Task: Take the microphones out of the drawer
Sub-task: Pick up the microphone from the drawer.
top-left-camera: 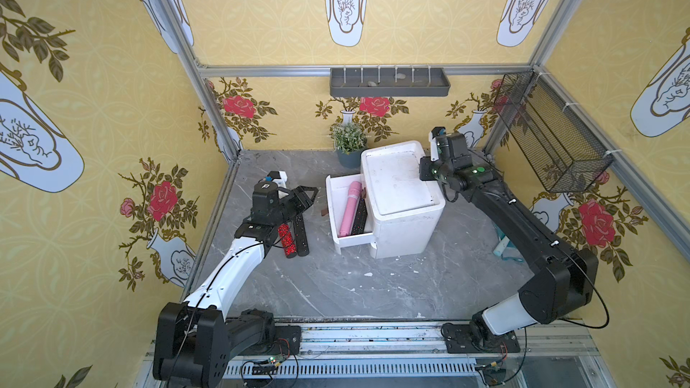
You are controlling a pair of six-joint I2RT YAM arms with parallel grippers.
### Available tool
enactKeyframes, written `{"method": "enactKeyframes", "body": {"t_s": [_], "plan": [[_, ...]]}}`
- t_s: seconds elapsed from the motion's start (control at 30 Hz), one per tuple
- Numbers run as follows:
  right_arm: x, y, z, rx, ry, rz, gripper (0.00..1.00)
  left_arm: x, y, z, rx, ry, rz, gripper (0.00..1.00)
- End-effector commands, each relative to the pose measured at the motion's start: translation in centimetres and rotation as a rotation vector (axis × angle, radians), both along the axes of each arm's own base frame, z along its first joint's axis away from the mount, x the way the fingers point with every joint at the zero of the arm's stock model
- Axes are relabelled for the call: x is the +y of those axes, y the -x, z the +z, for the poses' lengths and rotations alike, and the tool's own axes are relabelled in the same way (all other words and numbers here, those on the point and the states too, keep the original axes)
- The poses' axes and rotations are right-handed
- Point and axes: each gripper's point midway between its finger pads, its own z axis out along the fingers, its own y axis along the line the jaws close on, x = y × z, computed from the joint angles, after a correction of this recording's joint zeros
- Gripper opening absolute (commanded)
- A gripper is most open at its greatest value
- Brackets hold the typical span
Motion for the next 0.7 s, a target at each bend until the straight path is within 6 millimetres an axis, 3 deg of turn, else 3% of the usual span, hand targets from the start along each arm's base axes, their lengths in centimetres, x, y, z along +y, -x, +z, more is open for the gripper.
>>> {"method": "enactKeyframes", "body": {"t_s": [0.0, 0.2, 0.33, 0.47, 0.67], "plan": [[-0.1, 1.6, -3.0, 0.124, 0.037, 0.025, 0.29, -0.8, 1.4, -2.4, 0.092, -0.23, -0.061, 0.59], [-0.2, 1.8, -3.2, 0.128, 0.039, 0.025, 0.25, -6.5, 0.6, -2.6, 0.077, -0.342, -0.197, 0.59], [-0.5, 2.0, -3.1, 0.124, 0.044, 0.02, 0.22, -8.8, -0.1, -3.6, 0.095, -0.417, -0.243, 0.59], [-0.6, 2.2, -3.1, 0.125, 0.043, 0.02, 0.17, -9.9, -0.5, -4.7, 0.103, -0.513, -0.257, 0.59], [-0.4, 2.2, -3.4, 0.131, 0.033, 0.026, 0.16, -9.5, -0.9, -5.9, 0.125, -0.648, -0.238, 0.58]]}}
